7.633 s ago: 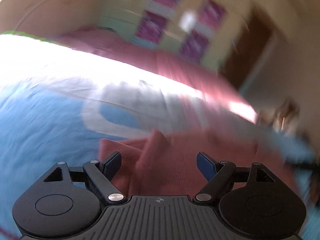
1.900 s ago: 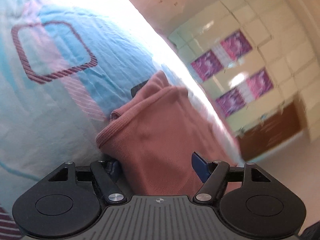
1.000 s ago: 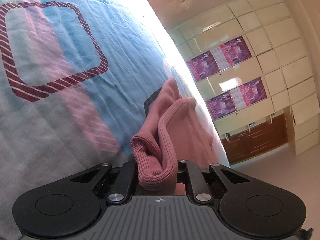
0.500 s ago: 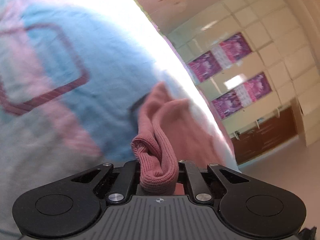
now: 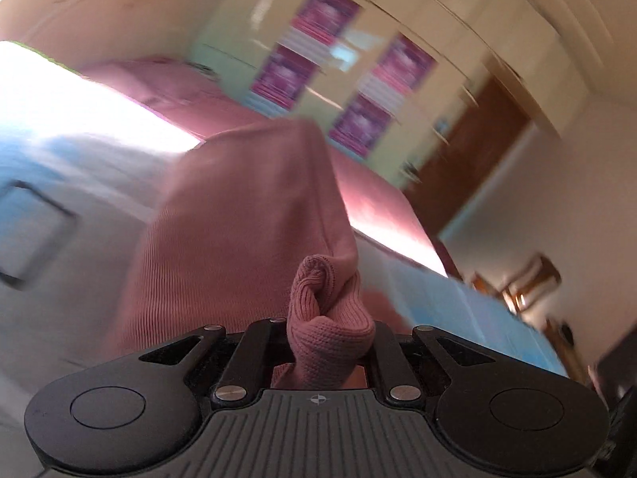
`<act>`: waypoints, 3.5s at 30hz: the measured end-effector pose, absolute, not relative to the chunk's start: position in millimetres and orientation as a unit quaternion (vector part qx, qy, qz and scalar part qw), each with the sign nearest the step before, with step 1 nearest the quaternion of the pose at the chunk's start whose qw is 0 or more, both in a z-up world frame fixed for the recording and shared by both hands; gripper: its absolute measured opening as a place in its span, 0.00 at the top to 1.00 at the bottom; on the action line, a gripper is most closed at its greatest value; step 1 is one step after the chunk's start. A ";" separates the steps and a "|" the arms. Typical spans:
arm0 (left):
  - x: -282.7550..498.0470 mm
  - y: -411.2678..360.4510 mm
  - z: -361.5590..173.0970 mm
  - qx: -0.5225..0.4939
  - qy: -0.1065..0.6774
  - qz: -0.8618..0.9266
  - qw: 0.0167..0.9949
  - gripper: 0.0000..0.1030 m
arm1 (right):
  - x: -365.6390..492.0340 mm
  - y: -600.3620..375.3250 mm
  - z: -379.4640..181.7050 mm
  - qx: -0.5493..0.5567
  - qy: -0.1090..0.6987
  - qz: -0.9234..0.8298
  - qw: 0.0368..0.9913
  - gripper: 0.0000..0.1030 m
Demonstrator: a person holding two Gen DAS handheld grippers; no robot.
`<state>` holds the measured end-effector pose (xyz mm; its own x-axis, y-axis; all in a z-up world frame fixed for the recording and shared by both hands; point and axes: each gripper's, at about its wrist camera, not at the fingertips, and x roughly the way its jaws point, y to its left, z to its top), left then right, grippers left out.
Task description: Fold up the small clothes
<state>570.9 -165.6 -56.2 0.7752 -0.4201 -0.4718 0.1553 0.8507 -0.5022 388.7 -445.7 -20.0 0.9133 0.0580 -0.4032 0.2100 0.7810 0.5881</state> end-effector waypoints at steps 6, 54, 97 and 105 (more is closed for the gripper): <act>565.7 -302.7 -79.5 -0.139 0.427 -0.220 0.866 0.60 | 358.7 -512.2 -22.6 0.342 0.197 -0.034 0.918 0.44; 650.7 -147.5 -39.3 -0.054 0.351 -0.162 0.921 0.48 | 423.7 -459.9 1.8 0.118 0.279 0.018 0.953 0.67; 730.2 -159.6 -86.5 -0.074 0.351 -0.221 0.907 0.43 | 609.9 -363.0 -24.5 -0.142 0.335 0.099 0.926 0.68; 714.3 -170.6 -81.7 -0.045 0.302 -0.234 0.923 0.59 | 568.8 -374.1 -3.1 -0.125 0.254 0.078 0.956 0.93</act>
